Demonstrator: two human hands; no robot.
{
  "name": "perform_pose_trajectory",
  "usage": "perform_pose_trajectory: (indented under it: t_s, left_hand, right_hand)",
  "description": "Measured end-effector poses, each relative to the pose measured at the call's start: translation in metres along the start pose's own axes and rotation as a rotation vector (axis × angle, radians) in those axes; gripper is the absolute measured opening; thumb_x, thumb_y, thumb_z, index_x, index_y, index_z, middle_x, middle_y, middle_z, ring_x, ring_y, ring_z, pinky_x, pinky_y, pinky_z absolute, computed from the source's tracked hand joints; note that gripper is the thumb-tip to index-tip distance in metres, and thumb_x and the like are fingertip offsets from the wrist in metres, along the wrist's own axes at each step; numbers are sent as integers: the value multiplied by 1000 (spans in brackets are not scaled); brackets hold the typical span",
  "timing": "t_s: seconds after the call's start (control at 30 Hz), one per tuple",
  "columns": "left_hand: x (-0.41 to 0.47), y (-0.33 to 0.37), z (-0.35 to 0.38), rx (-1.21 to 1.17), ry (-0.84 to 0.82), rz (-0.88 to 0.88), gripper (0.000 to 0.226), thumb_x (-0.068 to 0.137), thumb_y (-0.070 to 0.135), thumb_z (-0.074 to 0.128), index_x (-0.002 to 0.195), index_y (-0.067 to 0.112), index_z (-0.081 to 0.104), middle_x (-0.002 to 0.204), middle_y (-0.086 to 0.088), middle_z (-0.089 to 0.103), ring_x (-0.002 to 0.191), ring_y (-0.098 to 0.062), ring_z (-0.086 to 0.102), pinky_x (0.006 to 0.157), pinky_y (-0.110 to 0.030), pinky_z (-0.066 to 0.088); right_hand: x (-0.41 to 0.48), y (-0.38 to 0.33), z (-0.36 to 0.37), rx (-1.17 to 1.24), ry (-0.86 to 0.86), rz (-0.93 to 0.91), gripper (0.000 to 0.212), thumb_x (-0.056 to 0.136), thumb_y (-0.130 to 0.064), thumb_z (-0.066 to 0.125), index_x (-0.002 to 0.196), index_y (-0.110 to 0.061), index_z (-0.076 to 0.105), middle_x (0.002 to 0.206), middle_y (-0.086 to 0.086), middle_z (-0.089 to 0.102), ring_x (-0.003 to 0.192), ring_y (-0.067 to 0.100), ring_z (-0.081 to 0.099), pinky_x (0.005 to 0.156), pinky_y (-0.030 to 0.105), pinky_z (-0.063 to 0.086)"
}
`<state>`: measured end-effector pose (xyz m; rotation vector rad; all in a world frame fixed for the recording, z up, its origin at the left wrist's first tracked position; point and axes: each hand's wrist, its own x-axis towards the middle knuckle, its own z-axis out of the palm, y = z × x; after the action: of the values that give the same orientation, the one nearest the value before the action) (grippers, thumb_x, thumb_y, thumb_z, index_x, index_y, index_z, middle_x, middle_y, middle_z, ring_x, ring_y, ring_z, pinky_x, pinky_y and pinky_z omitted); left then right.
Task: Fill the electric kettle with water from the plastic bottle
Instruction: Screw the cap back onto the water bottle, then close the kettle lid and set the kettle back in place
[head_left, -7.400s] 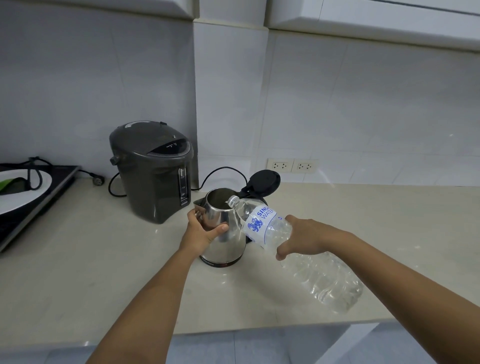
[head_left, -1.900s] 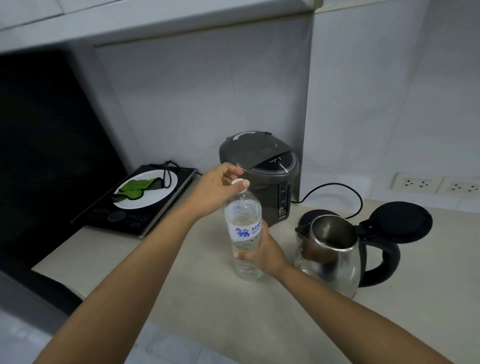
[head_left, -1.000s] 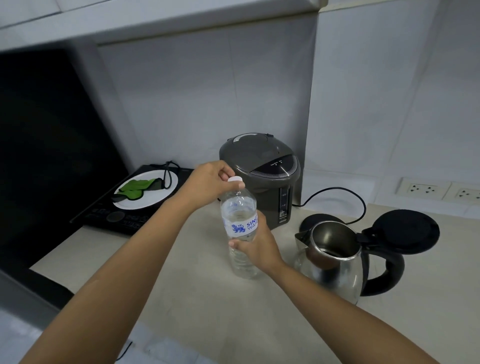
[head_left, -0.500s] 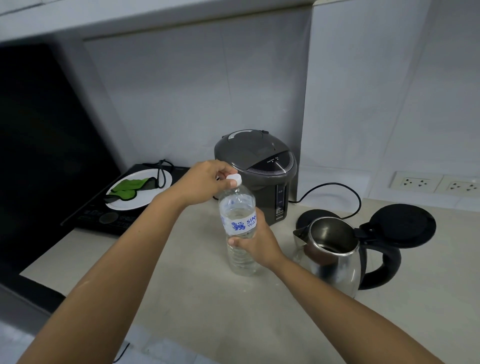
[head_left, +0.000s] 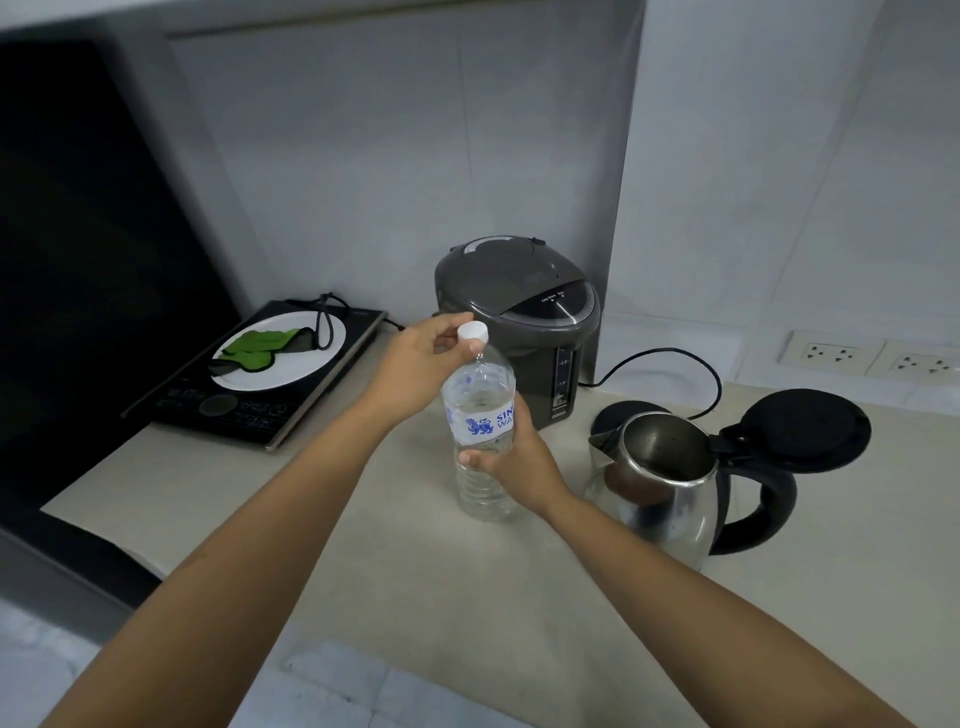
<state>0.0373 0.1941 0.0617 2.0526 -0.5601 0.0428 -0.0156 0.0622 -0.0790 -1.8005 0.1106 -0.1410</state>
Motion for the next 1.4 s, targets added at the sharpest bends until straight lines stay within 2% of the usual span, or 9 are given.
perform_pose_trajectory:
  t_s: [0.13,0.33,0.5,0.63,0.77,0.93,1.03,1.23,1.4]
  left_hand:
    - [-22,-21,9,-83,119,-18,33,94,14,63,127,12,63,102,19,64,86,19,59,77,-1,43]
    - [-88,-75,61,-7,276,-65,38,94,18,63,130,15,54,121,6,54,110,-9,54,94,-21,40]
    - [-112,-89,105,65,112,-35,42,92,14,64,132,9,53,126,-3,57,116,-18,55,94,-15,35]
    - [-115,-90,135,87,-71,-48,57,90,16,65,143,10,43,144,-4,48,133,-19,46,109,-27,34]
    - [-115,-88,162,112,-262,-61,78,86,11,68,152,7,26,159,-7,27,148,-20,24,115,-19,13]
    - [-109,-85,183,60,-424,-85,114,76,37,81,157,16,3,166,0,3,151,-14,7,119,-25,9]
    - [-107,-70,184,-84,-466,-132,130,67,44,86,156,28,-6,165,7,6,150,-13,13,120,-36,22]
    - [-96,-42,184,-235,-413,-37,115,67,32,89,152,30,11,140,16,39,130,3,33,94,-8,27]
    - [-87,-40,182,-197,-407,-29,93,69,32,87,140,26,27,102,18,56,103,10,55,95,-19,42]
  right_hand:
    - [-24,9,-1,-112,5,36,91,77,-46,75,152,-38,25,142,-11,54,130,12,51,108,39,43]
    - [-80,33,-18,-186,74,108,80,92,-47,63,157,-24,22,160,-3,31,147,12,27,113,26,24]
    - [-115,29,-33,-181,109,95,68,94,-40,62,153,-21,33,151,-5,43,132,1,35,117,28,27]
    - [-142,27,-47,-121,202,103,59,95,-37,62,149,-27,41,149,-14,44,136,0,38,114,26,33]
    - [-173,28,-69,-96,380,100,42,96,-34,62,137,-36,54,135,-19,59,122,-4,54,101,21,44]
    - [-200,28,-101,-67,640,123,23,97,-25,60,119,-33,64,114,-17,68,97,-9,61,77,8,46]
    - [-203,27,-122,-58,749,142,28,99,-24,57,126,-28,61,117,-17,65,98,-9,59,77,10,45]
    - [-183,15,-154,-67,775,134,48,102,-25,49,149,-27,38,139,-7,52,110,9,56,89,20,40]
    - [-167,-3,-166,-87,744,74,57,104,-20,44,153,-41,24,138,-19,47,100,-16,54,84,11,38]
